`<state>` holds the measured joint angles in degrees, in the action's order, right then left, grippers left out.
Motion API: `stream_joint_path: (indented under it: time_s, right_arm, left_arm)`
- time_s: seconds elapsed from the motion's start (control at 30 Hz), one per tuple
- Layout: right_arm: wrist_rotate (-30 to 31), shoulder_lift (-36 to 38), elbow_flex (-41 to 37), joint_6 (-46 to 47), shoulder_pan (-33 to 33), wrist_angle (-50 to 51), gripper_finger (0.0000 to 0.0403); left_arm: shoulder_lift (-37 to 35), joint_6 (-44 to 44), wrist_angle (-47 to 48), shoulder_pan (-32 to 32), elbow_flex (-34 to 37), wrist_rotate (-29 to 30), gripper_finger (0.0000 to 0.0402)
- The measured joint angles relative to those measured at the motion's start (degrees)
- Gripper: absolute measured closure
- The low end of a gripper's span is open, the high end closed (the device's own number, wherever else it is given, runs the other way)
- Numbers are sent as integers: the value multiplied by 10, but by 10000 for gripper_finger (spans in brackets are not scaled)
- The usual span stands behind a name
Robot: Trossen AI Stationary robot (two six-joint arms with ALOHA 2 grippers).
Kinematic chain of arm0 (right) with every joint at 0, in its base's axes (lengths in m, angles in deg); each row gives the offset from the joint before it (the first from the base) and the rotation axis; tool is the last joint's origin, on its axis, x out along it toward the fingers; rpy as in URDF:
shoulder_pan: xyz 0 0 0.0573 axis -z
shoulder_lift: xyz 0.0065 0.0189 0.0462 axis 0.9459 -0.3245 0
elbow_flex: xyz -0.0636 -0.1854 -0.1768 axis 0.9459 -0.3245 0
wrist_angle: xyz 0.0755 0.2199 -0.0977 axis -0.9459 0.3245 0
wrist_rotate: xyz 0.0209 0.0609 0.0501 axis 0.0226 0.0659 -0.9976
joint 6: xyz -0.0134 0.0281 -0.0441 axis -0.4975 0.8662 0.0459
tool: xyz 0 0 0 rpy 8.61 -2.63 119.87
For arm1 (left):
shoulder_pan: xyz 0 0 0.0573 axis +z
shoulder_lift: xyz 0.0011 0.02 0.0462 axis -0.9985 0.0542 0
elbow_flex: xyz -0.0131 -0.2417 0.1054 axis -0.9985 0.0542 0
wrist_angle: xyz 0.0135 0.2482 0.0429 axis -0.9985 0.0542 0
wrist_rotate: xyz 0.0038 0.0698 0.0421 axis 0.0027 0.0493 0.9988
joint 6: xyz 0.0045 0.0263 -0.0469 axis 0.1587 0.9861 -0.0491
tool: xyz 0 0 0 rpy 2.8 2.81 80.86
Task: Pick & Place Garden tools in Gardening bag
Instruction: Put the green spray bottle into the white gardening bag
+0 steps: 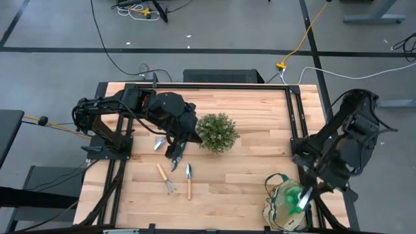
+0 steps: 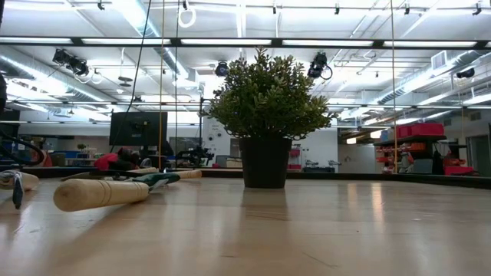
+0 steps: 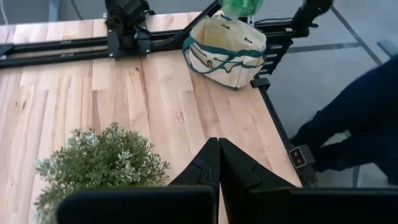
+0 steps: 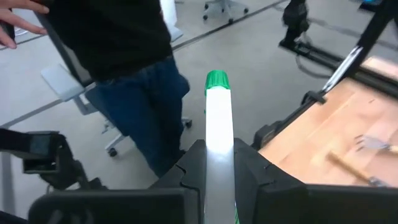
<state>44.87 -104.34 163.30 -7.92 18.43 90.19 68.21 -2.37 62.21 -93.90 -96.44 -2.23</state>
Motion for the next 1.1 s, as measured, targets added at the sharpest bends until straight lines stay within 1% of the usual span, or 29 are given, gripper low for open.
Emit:
stream_joint_path:
  time_s: [0.13,0.27,0.43,0.5,0.77,0.93,1.1]
  right_arm:
    - [0,-22,0,4,-20,0,355]
    - [0,-36,0,0,-35,1,355]
    - [0,-42,0,-30,-56,4,355]
    - [-1,-42,0,-43,-62,11,355]
    - [-12,-42,0,-57,-86,51,355]
    - [-11,-45,0,-73,-93,63,355]
    - [-10,-69,0,-74,-93,62,355]
  left_arm:
    - [0,30,0,-4,0,-4,399]
    - [0,37,0,-4,0,-2,399]
    - [0,64,0,-7,0,32,400]
    - [0,64,-2,-10,0,52,400]
    - [0,61,-46,-27,0,96,400]
    - [0,60,-65,-35,0,113,401]
    - [0,61,-68,-42,0,117,401]
